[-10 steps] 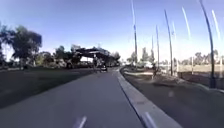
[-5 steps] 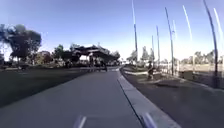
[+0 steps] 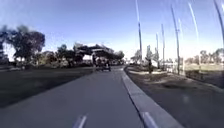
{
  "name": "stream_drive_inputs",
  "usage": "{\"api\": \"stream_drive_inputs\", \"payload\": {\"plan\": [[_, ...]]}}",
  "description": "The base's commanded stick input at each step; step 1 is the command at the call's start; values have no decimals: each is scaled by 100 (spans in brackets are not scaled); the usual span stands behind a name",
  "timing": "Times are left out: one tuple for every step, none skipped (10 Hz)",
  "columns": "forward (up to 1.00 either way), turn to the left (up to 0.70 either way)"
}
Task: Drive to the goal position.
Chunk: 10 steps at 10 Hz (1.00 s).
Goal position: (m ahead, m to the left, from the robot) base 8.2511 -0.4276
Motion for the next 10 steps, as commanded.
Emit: {"api": "stream_drive_inputs", "payload": {"plan": [[98, 0], [98, 0], [98, 0], [98, 0], [98, 0], [98, 0], [98, 0], [98, 0], [98, 0], [98, 0]]}}
